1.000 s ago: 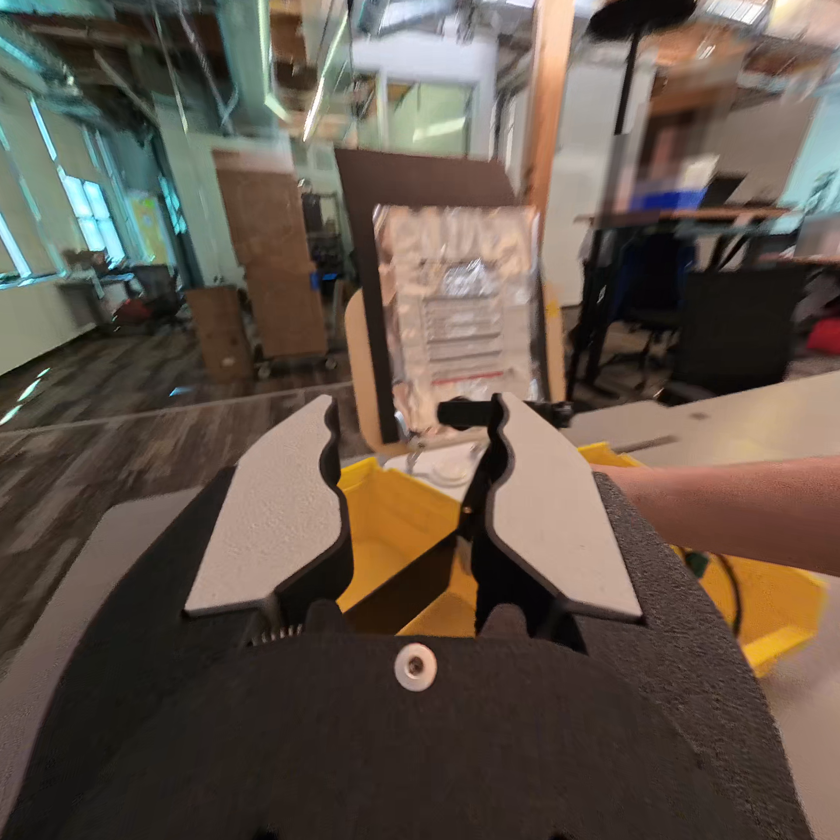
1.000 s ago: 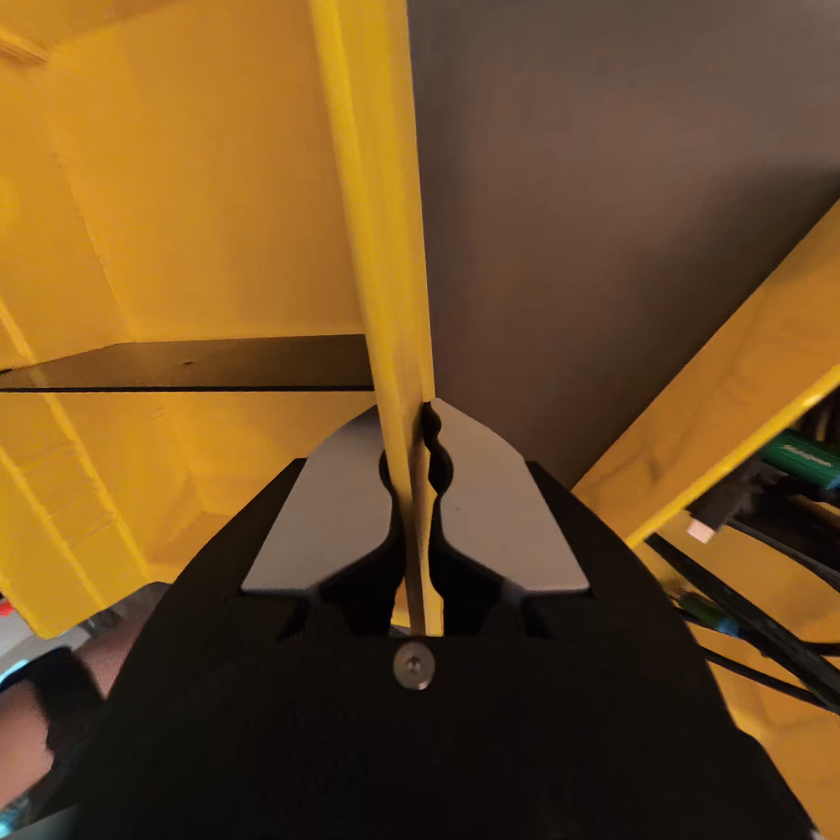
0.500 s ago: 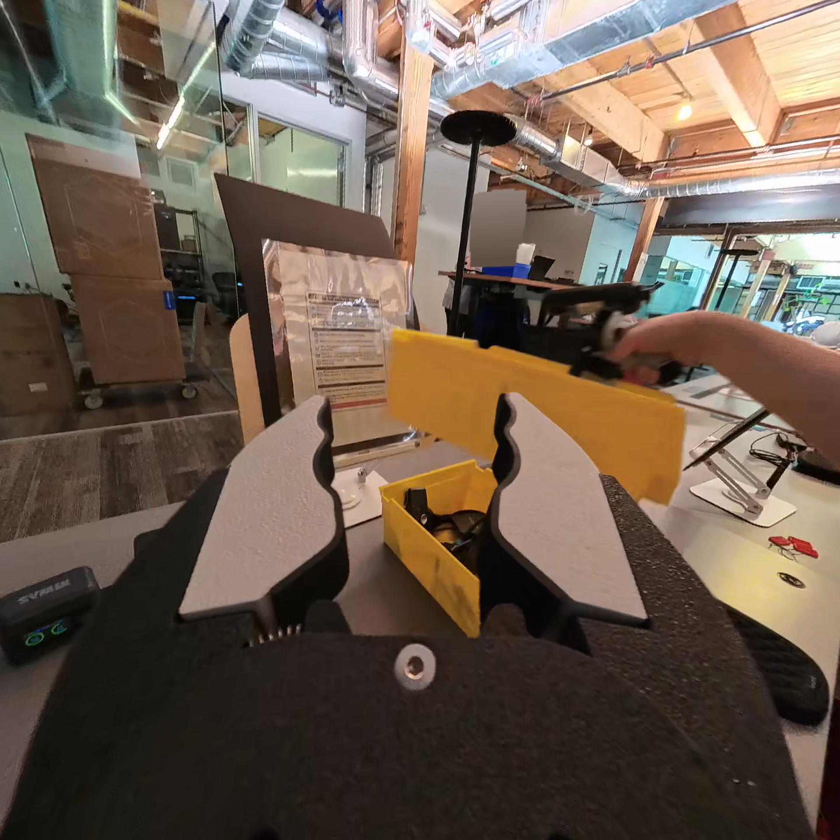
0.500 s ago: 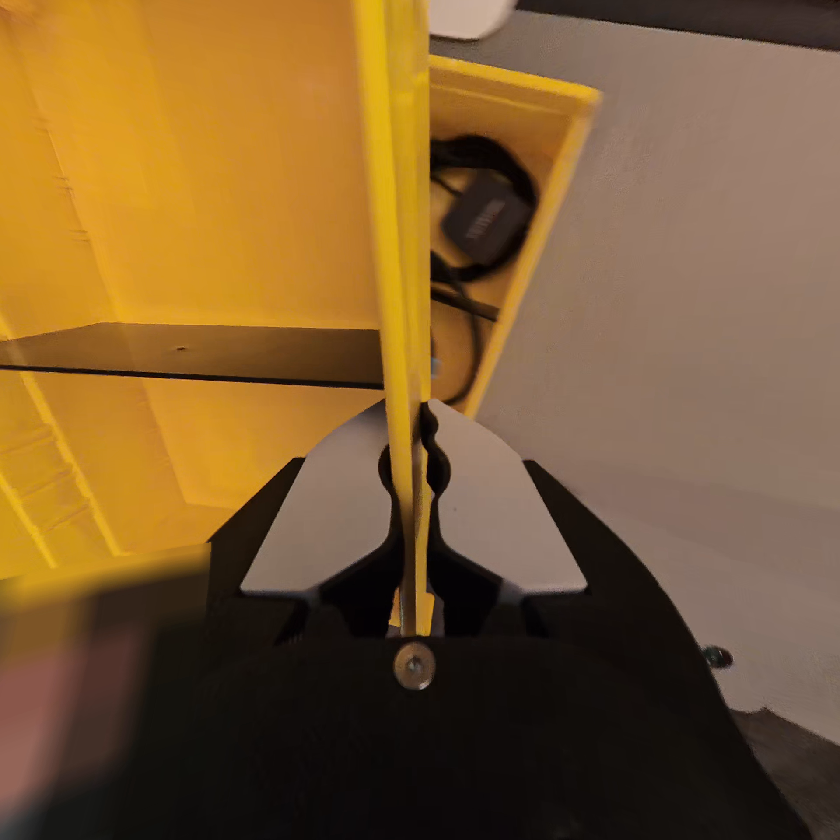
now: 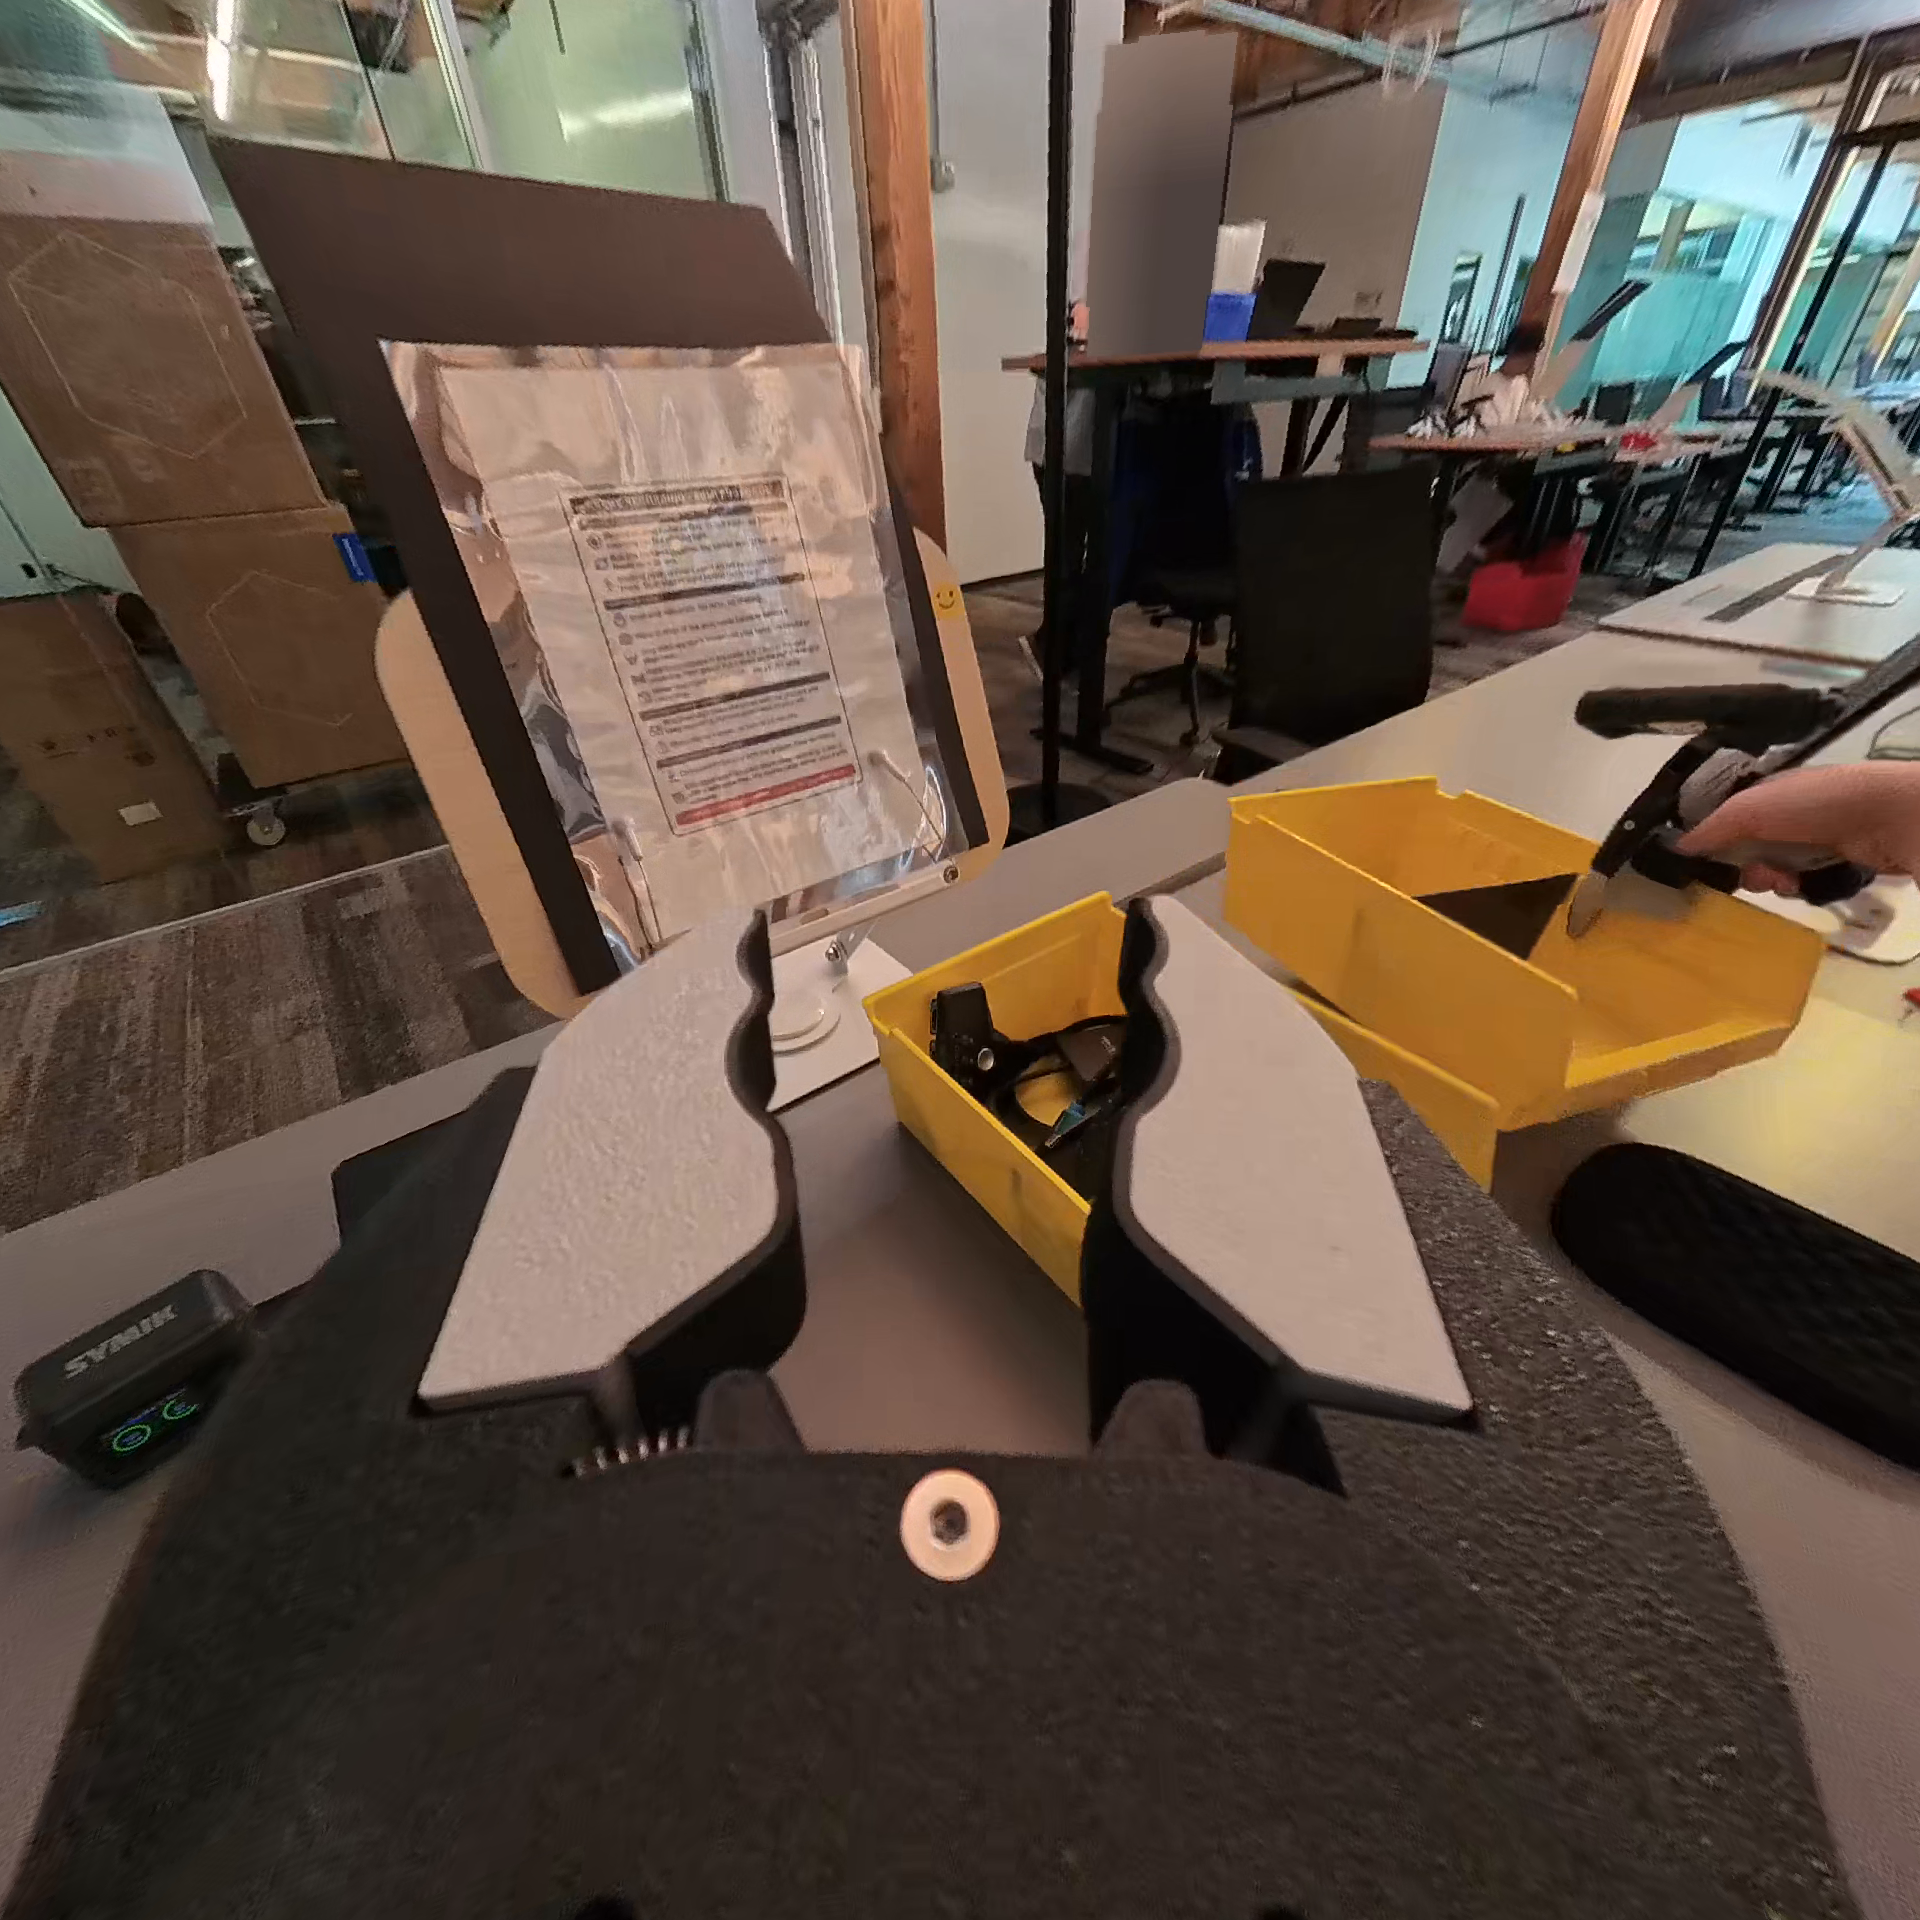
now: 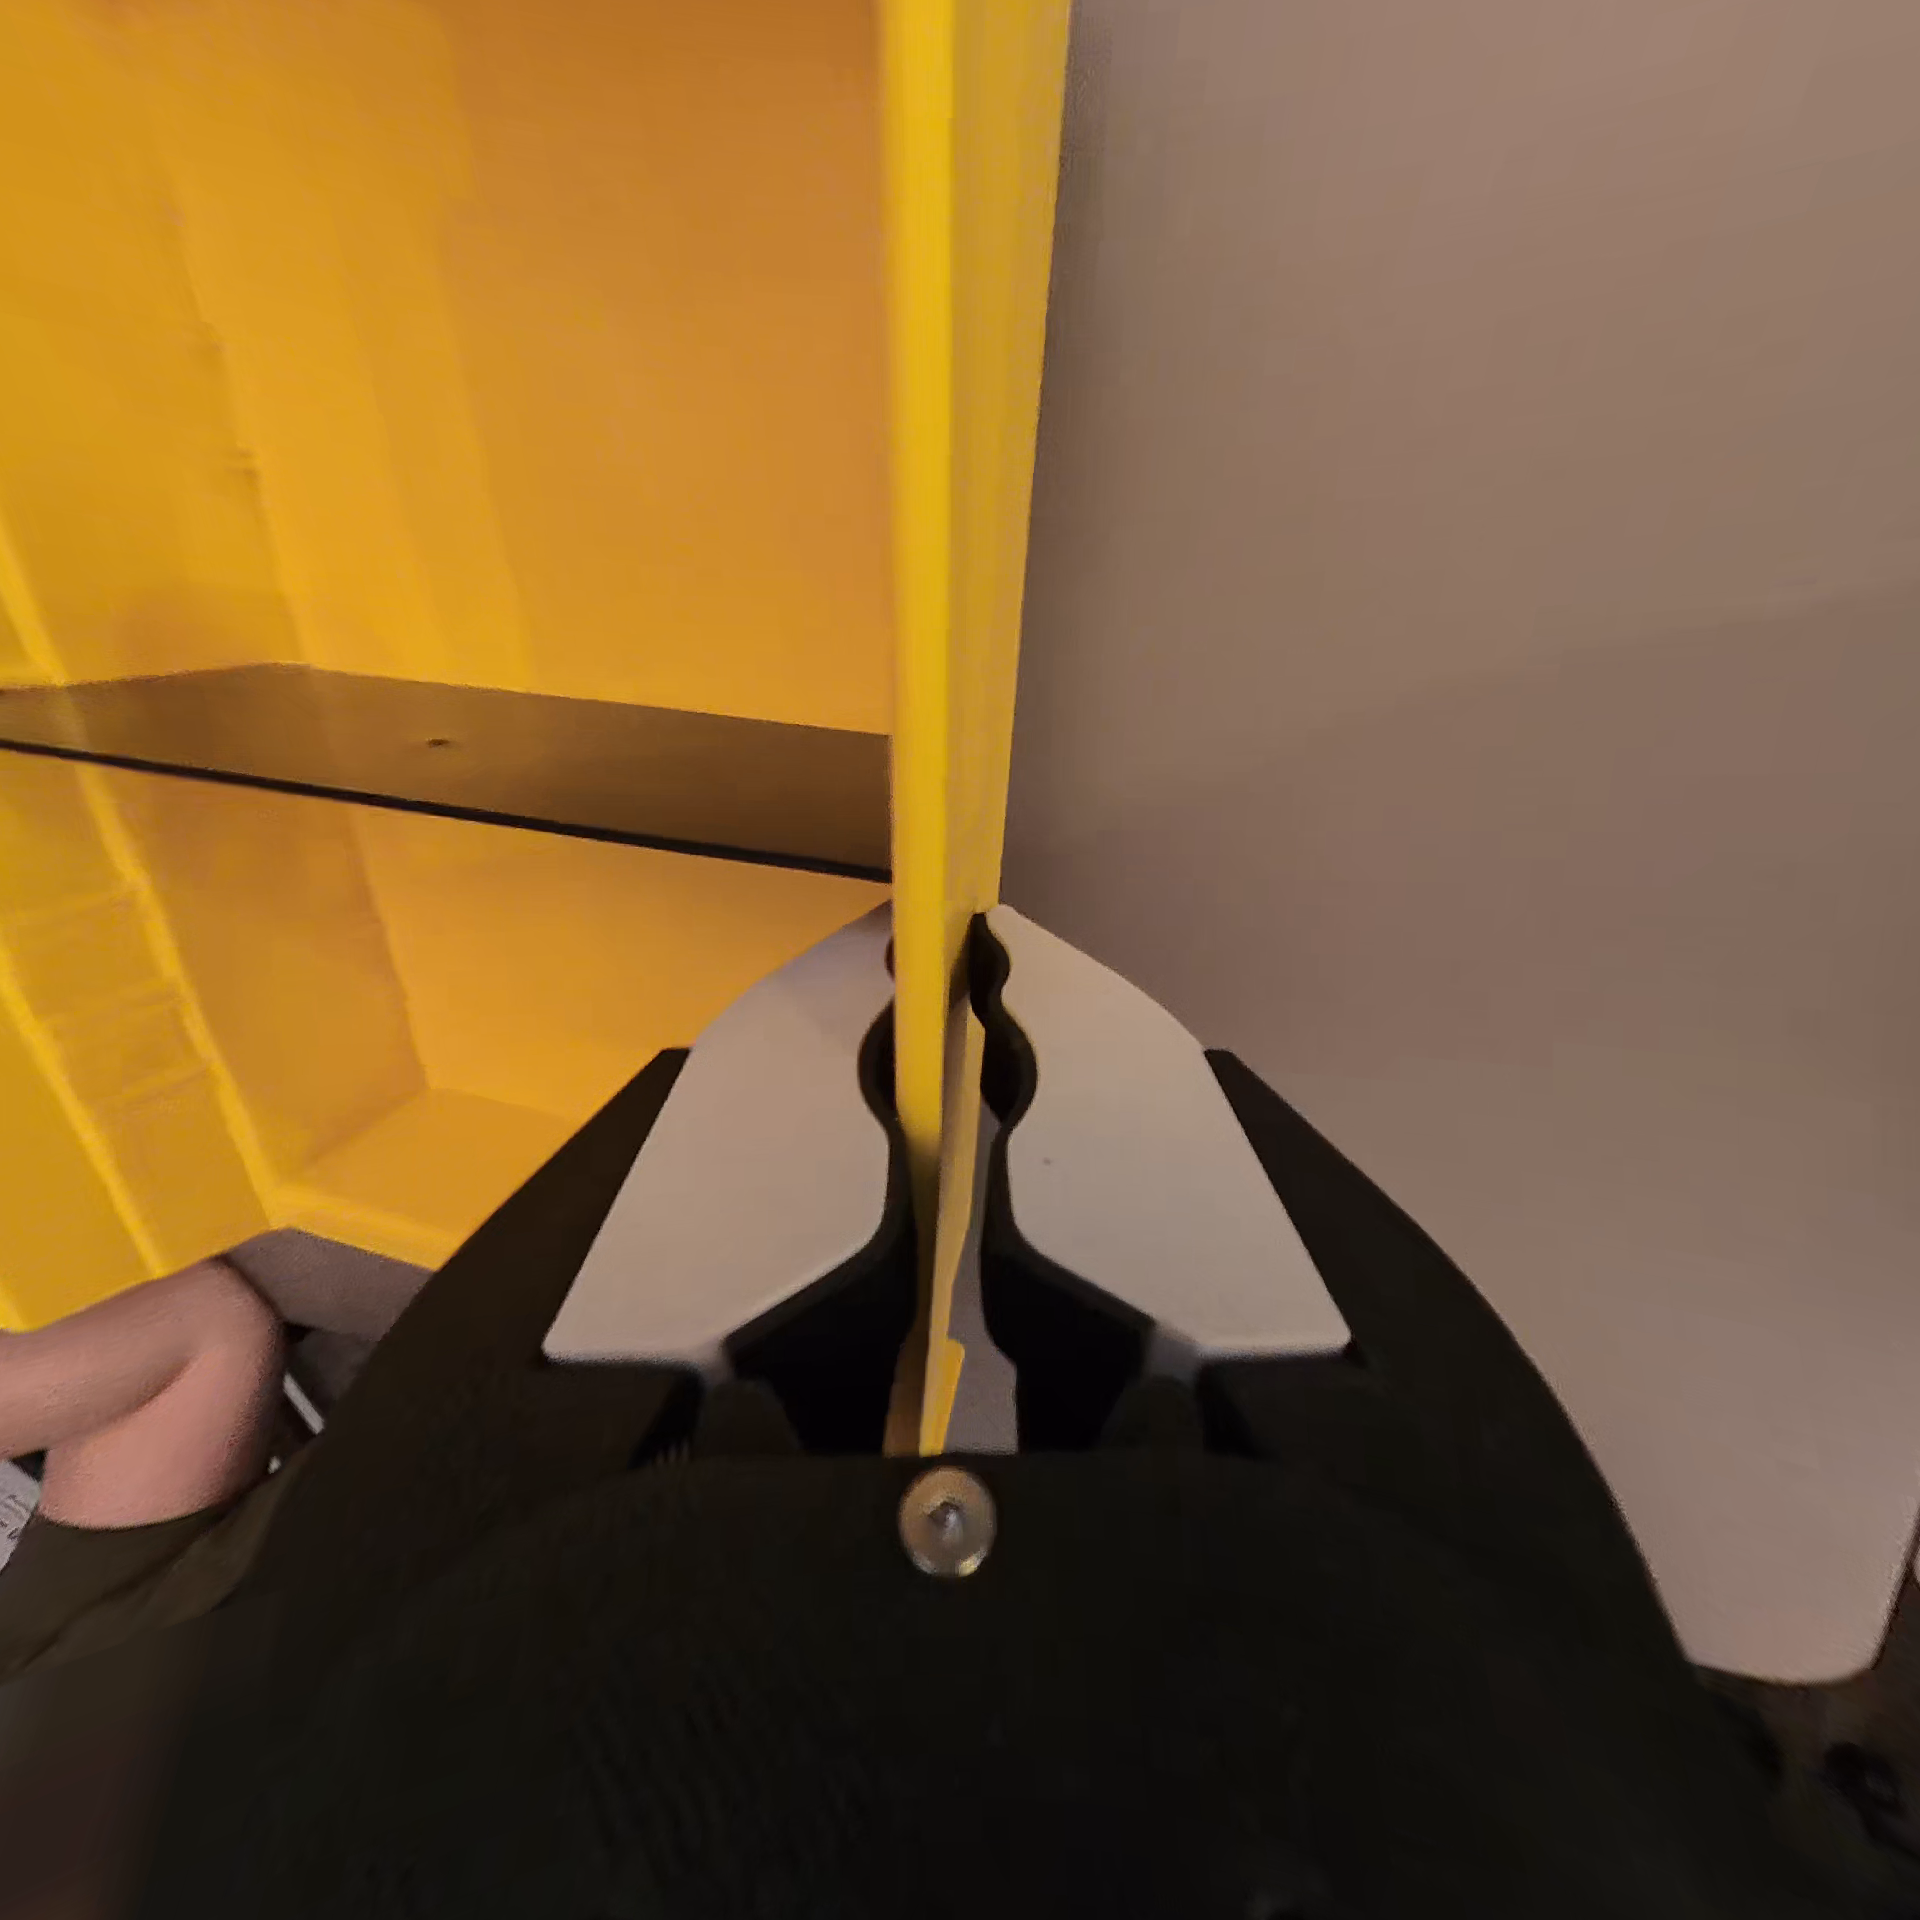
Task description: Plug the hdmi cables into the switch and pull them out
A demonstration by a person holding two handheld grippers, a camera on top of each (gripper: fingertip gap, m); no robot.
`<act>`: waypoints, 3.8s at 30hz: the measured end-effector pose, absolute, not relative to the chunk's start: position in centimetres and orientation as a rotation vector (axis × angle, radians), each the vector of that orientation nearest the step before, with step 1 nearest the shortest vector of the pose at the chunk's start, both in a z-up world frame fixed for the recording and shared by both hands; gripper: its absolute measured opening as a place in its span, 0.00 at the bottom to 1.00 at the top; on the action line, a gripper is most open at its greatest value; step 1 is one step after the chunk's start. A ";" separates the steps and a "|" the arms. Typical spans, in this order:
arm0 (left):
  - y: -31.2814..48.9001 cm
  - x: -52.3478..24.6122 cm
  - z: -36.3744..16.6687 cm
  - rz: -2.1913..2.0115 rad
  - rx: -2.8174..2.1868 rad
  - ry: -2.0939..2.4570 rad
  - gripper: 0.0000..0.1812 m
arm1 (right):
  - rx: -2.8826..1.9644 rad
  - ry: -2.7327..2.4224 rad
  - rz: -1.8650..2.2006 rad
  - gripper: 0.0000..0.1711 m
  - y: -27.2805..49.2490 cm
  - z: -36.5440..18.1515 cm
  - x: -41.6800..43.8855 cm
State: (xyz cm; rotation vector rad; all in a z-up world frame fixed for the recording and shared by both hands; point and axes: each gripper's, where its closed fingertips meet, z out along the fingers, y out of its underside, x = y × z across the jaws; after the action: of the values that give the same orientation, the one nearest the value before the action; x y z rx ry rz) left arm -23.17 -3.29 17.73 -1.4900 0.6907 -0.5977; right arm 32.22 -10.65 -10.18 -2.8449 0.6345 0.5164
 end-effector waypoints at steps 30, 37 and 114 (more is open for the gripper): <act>2.9 -11.3 -7.8 -0.466 -2.555 1.072 0.18 | -2.940 0.073 0.062 0.06 -6.4 -12.2 31.4; 2.6 -11.9 -7.9 -0.476 -2.578 1.140 0.07 | -2.943 0.030 -0.042 0.06 -6.1 -10.9 30.8; 2.7 -24.5 17.9 -0.937 -1.416 0.440 0.12 | -2.339 0.039 -0.325 0.26 -0.3 -0.9 29.9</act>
State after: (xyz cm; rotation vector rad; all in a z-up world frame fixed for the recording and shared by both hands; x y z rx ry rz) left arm -24.54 2.68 17.94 -1.4161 0.4403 -0.9375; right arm 29.94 -0.31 -0.94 -2.3394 0.0386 -0.3253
